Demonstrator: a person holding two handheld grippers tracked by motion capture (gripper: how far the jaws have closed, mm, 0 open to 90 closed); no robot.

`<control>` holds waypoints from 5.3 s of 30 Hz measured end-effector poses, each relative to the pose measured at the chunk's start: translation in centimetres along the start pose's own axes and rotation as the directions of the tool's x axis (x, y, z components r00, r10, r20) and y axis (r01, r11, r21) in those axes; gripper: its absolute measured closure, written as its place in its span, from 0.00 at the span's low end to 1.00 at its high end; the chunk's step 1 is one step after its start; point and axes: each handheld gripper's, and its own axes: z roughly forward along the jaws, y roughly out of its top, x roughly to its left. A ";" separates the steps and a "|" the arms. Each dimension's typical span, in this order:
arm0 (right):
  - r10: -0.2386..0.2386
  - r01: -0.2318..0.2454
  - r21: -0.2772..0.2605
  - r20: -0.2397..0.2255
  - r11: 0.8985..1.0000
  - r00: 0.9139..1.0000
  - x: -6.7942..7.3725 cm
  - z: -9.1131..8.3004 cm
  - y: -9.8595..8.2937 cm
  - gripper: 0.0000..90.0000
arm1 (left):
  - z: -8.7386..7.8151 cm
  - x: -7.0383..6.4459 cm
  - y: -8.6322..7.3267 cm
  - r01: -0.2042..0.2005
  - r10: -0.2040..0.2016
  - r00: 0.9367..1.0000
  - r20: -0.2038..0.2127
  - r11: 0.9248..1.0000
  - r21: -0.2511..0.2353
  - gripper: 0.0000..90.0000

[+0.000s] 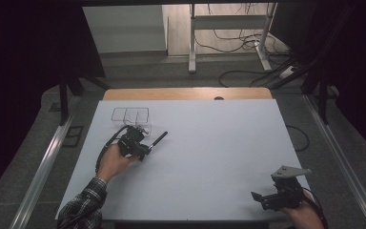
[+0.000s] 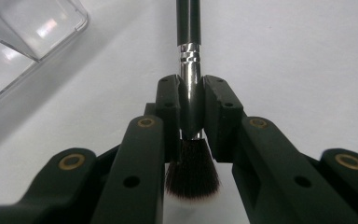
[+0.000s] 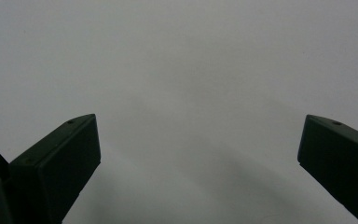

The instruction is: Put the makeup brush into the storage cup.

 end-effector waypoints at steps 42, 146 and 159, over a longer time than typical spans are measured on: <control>-0.006 0.006 -0.004 -0.002 1.000 1.000 0.1 -0.1 0.1 0.00 | -2.1 -3.0 -2.0 -0.022 0.037 0.995 0.095 0.987 -0.157 0.86; -0.227 0.226 -0.027 -0.107 0.974 0.968 6.4 4.6 6.5 0.00 | -2.0 -12.8 -3.9 -0.221 0.253 0.944 0.211 0.961 -0.166 0.86; -0.285 0.287 -0.006 -0.129 0.958 0.950 8.0 5.9 7.9 0.00 | -1.4 -13.6 -3.4 -0.251 0.281 0.929 0.241 0.957 -0.148 0.86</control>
